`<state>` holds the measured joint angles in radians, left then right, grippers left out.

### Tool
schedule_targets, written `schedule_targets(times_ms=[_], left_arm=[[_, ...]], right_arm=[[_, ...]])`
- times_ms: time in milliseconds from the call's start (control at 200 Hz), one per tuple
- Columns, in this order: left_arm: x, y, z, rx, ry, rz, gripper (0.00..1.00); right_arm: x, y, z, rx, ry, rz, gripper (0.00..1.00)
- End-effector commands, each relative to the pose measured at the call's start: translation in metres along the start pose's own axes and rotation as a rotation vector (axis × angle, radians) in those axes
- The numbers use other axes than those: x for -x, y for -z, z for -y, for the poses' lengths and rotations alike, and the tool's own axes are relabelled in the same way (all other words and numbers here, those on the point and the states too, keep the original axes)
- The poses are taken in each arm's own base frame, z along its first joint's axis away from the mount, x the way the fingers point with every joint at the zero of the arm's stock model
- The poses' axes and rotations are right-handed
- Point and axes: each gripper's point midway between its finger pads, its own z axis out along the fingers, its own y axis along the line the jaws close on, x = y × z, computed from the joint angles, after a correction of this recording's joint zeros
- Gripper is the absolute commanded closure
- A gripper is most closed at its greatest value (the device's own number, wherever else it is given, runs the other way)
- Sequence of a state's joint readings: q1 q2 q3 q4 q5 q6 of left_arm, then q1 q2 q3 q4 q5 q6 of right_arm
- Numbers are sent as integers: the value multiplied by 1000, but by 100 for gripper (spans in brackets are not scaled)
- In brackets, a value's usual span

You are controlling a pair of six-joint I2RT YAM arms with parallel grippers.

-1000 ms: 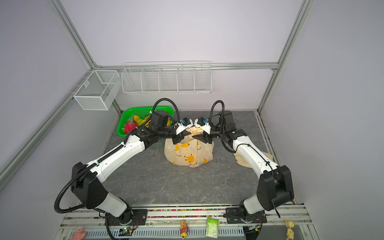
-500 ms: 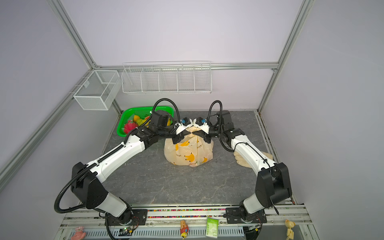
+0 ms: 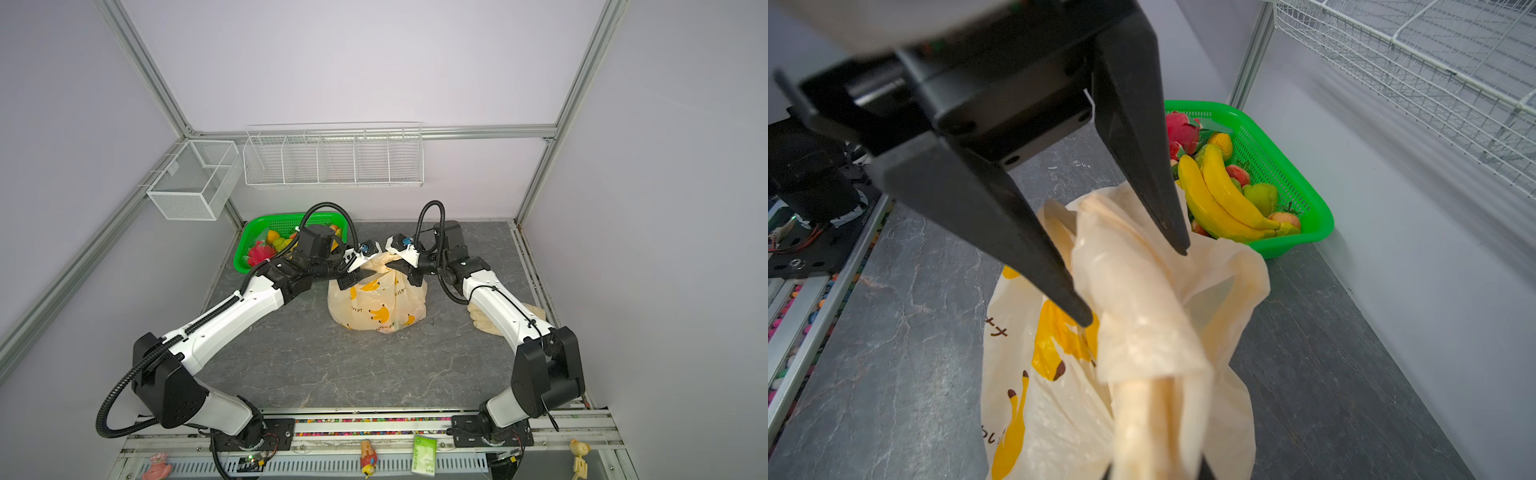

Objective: Place the fake fruits into the plastic bag and tie a complex knot

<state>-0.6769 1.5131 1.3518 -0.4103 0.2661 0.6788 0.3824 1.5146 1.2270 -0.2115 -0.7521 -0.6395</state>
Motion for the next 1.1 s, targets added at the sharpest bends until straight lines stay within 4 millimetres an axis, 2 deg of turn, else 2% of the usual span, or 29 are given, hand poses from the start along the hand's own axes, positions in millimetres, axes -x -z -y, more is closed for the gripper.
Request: schedule_targets(times_ms=[0, 100, 240, 330, 555, 740, 900, 1095], left_arm=[[-11, -5, -3, 19, -48, -59, 54], [-10, -6, -8, 33, -27, -64, 63], [4, 2, -14, 60, 40, -18, 91], [14, 10, -15, 66, 95, 24, 100], [32, 30, -14, 57, 237, 97, 100], [48, 37, -5, -2, 342, 178, 100], [49, 37, 1, -17, 395, 224, 100], [45, 27, 10, -20, 456, 229, 100]], right_arm=[[16, 8, -7, 20, 50, 30, 93], [15, 9, -6, 15, 55, 19, 93], [10, 10, 3, -38, 71, -21, 93], [9, 12, 9, -84, 98, -42, 94], [21, 19, 22, -195, 143, -45, 93], [35, 16, 28, -276, 103, 10, 93], [45, 10, 31, -317, 24, 82, 93], [49, -2, 37, -375, -126, 173, 93]])
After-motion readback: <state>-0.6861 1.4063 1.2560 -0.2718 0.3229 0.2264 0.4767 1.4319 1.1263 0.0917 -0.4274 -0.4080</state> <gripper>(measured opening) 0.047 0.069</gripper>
